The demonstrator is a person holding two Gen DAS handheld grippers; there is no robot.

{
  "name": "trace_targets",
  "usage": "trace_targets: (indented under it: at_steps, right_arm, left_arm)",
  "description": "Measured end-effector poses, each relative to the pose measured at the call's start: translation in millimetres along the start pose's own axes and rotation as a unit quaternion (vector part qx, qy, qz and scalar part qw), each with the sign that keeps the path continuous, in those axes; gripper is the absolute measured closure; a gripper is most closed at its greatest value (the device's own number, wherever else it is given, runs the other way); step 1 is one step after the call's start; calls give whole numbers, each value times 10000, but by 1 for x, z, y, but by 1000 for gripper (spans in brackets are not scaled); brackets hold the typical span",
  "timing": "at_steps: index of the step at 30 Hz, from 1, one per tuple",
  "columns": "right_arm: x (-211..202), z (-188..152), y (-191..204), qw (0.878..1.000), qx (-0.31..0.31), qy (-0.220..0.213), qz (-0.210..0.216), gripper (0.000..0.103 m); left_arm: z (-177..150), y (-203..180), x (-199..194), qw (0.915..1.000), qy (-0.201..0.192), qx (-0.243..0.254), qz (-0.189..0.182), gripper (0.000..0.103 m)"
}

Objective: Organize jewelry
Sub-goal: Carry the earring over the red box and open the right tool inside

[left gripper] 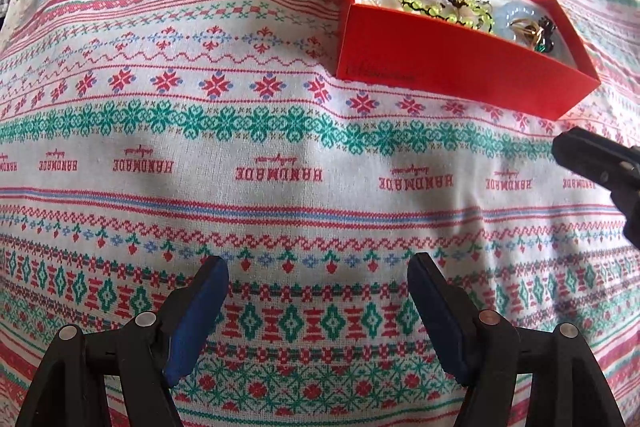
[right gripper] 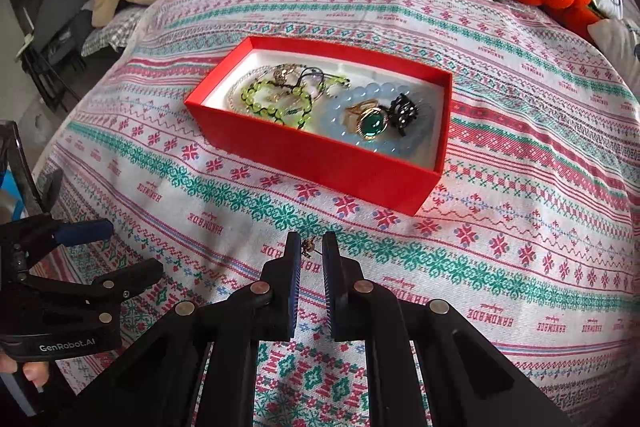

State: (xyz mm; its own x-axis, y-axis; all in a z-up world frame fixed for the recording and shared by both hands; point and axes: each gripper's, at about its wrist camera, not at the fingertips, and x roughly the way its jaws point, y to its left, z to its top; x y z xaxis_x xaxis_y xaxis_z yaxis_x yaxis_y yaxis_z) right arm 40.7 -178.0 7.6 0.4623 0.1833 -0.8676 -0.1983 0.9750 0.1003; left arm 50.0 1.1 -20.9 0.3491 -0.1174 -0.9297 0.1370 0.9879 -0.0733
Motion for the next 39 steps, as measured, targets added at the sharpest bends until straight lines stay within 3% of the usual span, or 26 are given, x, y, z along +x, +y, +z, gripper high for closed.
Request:
trace_targets:
  at_steps: [11,24,39]
  right_arm:
    - [-28,35,-20,9989,309,-356,36,92]
    - [0,67,-21,9957,836,-207,332,92]
    - [19,75,-18,9966,785,-133,191,92]
  left_arm:
    - [24,-4,-6,9995,-289,69,93,26]
    - [25,-12,-4,9991,-375,135,145,26]
    - [25,-10,0,9990,-355,158,206,26]
